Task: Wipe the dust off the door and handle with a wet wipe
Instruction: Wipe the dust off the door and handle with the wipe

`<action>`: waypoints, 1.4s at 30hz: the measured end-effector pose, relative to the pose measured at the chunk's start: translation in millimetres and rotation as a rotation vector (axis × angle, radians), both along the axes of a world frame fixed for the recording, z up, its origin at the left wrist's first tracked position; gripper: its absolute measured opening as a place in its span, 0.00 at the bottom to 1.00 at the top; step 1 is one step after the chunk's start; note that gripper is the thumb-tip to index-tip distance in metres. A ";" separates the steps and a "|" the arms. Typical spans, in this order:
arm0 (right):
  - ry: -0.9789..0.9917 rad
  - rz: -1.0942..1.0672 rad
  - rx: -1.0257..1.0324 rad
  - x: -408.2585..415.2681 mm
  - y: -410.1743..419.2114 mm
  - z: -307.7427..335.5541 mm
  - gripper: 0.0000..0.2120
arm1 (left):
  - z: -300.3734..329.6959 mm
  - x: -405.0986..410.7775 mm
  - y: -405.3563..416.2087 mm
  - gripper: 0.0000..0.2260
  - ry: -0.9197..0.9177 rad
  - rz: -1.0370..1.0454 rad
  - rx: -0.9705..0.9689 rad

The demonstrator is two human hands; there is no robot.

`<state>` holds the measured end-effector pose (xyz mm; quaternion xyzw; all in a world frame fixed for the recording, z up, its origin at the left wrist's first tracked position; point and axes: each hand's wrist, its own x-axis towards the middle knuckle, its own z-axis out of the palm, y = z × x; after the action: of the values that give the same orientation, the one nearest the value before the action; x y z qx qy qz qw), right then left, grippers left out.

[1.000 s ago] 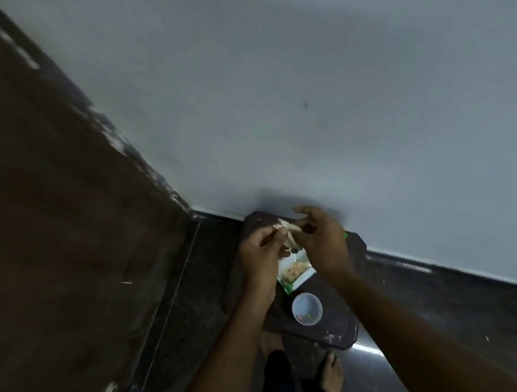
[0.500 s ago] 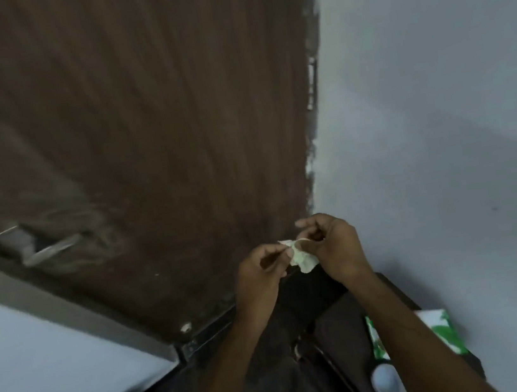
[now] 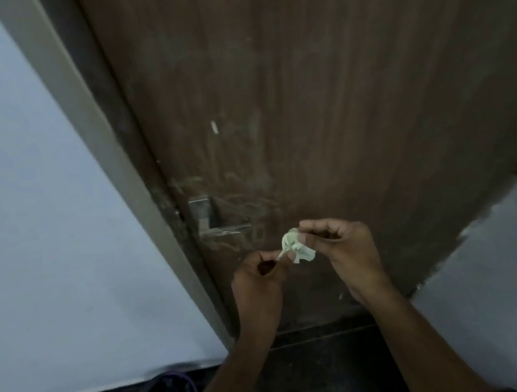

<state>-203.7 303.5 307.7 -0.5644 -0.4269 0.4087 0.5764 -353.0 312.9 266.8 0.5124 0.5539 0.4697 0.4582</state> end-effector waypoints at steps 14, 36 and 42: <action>-0.217 0.364 -0.096 -68.4 56.7 -28.3 0.17 | -14.0 -59.8 25.5 0.13 -0.211 0.177 -0.081; -0.647 0.400 0.257 -91.0 112.3 0.1 0.22 | 10.2 -46.9 76.4 0.07 -0.349 0.554 0.026; -0.578 0.294 0.375 -108.7 131.6 -3.2 0.13 | 7.2 -60.8 83.4 0.12 -0.314 0.457 0.046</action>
<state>-312.5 435.1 304.5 -0.4738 -0.7160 0.2252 0.4607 -413.8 396.3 274.0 0.3052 0.5666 0.6471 0.4087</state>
